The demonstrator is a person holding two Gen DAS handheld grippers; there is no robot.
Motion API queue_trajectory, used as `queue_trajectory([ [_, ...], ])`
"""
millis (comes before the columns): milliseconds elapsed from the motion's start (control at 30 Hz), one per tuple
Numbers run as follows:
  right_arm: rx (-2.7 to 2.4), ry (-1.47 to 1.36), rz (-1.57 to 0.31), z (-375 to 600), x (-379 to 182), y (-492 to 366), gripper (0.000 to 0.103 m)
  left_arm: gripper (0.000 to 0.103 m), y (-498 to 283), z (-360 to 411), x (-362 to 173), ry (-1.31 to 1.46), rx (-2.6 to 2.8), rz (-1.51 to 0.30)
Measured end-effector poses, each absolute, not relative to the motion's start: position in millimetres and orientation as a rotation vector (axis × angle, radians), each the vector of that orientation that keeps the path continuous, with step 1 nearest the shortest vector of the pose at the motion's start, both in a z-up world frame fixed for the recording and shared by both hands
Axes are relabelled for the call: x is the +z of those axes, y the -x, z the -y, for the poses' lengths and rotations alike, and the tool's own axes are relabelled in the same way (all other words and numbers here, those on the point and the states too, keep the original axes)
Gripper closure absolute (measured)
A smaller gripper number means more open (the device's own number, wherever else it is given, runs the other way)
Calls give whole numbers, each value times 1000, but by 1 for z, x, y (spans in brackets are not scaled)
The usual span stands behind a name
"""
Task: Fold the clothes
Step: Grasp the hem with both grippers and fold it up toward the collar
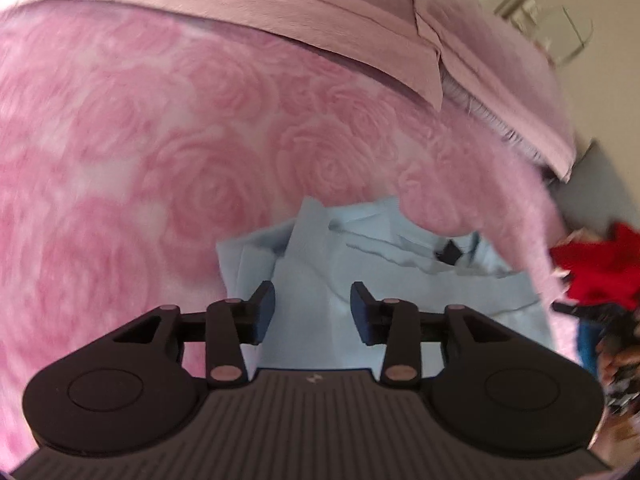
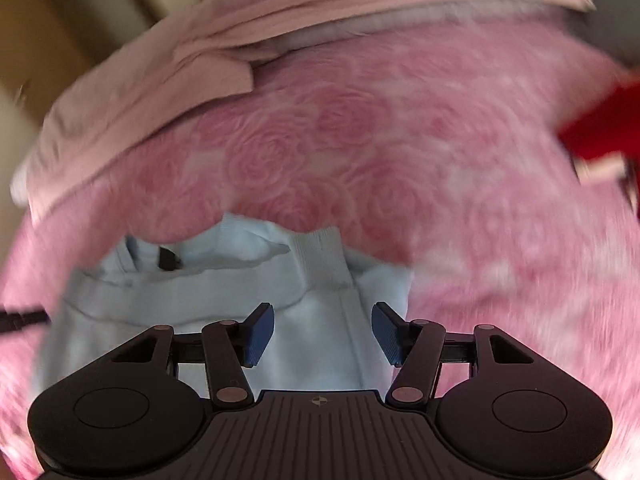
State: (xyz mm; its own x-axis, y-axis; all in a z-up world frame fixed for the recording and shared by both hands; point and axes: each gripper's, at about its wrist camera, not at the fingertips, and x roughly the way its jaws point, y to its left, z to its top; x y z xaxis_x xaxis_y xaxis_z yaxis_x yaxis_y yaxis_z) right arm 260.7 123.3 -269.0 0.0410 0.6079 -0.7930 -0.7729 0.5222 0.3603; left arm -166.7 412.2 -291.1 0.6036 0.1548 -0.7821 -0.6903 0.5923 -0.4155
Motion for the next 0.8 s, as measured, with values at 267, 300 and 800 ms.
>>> queue_trajectory([
  [267,1117,254,-1131,-152,-307,-273,47,92,134,-429,-317,745,548,-819],
  [300,1123,250,-1149,-153,-310,-273,72,95,133,-427,-316,726,545,-820],
  [800,1138,231,-898,-164,-277,-270,88,95,129,-431,-297,627,637,-609],
])
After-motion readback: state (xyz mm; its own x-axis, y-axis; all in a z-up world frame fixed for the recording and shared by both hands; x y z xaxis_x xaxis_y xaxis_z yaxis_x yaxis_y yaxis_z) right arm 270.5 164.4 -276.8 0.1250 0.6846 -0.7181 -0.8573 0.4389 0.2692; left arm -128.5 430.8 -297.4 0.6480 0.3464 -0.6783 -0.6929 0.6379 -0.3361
